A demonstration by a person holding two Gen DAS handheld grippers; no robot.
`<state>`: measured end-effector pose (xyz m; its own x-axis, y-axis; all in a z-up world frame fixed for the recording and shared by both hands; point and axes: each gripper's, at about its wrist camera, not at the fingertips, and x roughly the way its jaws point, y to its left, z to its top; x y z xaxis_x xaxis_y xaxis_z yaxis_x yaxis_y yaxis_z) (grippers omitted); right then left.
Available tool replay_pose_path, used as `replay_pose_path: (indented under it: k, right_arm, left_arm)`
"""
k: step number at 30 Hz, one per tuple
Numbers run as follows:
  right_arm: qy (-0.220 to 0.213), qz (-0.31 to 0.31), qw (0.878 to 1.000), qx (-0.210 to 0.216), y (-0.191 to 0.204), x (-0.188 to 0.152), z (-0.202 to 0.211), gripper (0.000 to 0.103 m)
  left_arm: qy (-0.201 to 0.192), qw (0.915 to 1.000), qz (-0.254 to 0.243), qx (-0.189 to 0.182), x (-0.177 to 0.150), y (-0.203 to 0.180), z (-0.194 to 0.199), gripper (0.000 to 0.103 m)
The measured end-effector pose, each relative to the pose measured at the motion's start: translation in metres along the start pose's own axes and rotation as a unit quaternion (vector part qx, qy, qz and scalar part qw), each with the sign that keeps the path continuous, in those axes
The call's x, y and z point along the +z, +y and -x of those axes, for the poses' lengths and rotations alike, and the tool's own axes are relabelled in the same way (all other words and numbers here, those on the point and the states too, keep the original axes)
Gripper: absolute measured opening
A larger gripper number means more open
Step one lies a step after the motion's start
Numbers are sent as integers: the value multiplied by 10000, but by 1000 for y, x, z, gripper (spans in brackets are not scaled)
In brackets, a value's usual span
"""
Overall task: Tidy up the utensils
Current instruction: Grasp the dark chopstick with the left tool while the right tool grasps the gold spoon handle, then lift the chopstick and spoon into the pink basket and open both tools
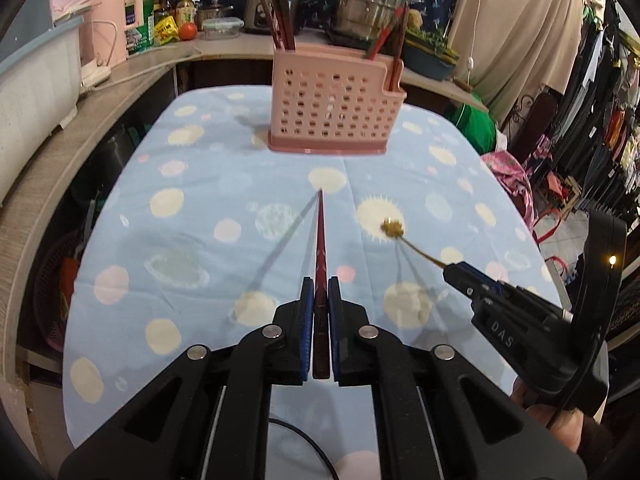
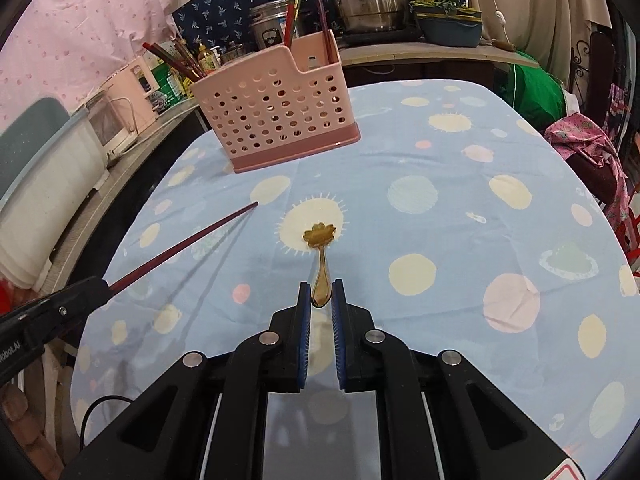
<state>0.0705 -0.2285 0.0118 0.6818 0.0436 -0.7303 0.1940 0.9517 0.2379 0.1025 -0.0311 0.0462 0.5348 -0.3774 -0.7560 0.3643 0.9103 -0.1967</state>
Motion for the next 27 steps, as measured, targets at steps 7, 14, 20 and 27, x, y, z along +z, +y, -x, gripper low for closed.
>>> replay_pose_path:
  k: [7,14,20,27]
  right_arm:
    - [-317,-71,9994,77,-1,27,13,2]
    - [-470,-172,9987,97,-8,46,12,2]
    - [-652,-207,9976,142,-9,65,17,2]
    - [-994,-249,9943,286,-5,103,29,2]
  left_arm:
    - [-334,9994,73,40,34,0,14,7]
    - [-661,9976,142,118,69,4,23,7]
    - [-890,9957,159,185,96,6,30,7]
    - [-1212,9922,126,246,136,2,41,7]
